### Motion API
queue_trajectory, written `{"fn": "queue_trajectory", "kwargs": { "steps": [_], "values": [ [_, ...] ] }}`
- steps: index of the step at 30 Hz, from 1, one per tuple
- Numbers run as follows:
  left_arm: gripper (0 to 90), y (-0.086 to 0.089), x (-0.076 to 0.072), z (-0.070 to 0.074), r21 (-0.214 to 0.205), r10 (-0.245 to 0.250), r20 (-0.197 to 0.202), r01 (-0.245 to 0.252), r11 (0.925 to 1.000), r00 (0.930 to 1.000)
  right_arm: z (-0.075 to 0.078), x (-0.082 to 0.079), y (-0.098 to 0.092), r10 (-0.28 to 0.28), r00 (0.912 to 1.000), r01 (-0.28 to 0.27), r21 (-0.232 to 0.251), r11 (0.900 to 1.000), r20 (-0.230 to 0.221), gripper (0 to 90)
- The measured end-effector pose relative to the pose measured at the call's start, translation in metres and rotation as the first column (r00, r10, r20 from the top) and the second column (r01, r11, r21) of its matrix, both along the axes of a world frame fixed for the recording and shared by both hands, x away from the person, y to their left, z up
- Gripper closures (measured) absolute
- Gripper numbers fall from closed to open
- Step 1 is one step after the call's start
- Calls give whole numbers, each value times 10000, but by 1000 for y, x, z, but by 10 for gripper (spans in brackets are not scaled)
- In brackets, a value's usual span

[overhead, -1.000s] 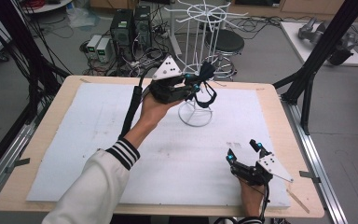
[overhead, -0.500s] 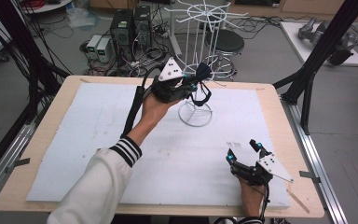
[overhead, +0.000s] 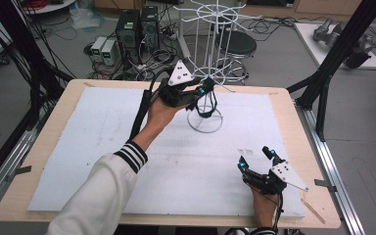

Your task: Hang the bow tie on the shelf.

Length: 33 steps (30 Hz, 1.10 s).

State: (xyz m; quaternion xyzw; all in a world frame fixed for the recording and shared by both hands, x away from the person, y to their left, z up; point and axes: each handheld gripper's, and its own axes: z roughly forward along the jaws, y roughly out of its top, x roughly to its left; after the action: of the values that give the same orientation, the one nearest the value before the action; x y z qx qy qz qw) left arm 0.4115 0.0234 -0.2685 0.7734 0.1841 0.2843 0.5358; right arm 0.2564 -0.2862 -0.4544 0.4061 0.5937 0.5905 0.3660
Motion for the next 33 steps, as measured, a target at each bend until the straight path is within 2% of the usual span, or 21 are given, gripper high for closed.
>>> {"fn": "queue_trajectory", "kwargs": {
  "steps": [3, 8, 13, 14, 16, 18, 21, 24, 25, 30, 33],
  "values": [
    [641, 1, -1, 1, 74, 40, 101, -40, 10000, 9999, 0, 0, 0, 2, 10000, -2, 9, 10000, -7, 88],
    [511, 4, -4, 4, -59, 220, 185, -219, 9997, 9996, 0, 0, 0, 12, 10000, -12, 26, 10000, -10, 88],
    [364, 15, -15, 3, -575, 132, 568, -99, 9983, 9983, 0, 0, 0, 34, 10000, -34, -28, 10000, 39, 88],
    [334, 19, -18, 2, -805, 105, 610, -55, 9967, 9981, 0, 0, 0, 46, 10000, -46, -25, 10000, 42, 88],
    [273, 27, -26, -1, -1009, -175, 579, 233, 9946, 9982, 0, -1, 0, 17, 10000, -17, -4, 10000, 65, 88],
    [185, 36, -38, -5, -1207, -268, 719, 354, 9921, 9970, 0, -1, 1, 31, 9999, -31, -28, 10000, 111, 88],
    [184, 57, -55, -14, -1452, -551, 946, 685, 9870, 9940, 0, -1, 1, 13, 9999, -12, -49, 10000, 108, 88],
    [182, 82, -69, -26, -1702, -595, 986, 757, 9825, 9933, 0, -1, 1, 7, 9999, -6, -103, 9999, 107, 87],
    [180, 89, -72, -30, -1690, -490, 981, 652, 9835, 9940, 0, -1, 1, 5, 9999, -4, -119, 9999, 101, 88],
    [160, 141, -90, -65, -2024, 42, 679, 97, 9793, 9977, 0, -1, 2, 4, 10000, -3, -105, 9999, 73, 88],
    [155, 171, -101, -88, -2211, 498, 764, -318, 9747, 9958, 0, -1, 2, -5, 10000, 6, -131, 9999, 64, 88]
  ]
}}
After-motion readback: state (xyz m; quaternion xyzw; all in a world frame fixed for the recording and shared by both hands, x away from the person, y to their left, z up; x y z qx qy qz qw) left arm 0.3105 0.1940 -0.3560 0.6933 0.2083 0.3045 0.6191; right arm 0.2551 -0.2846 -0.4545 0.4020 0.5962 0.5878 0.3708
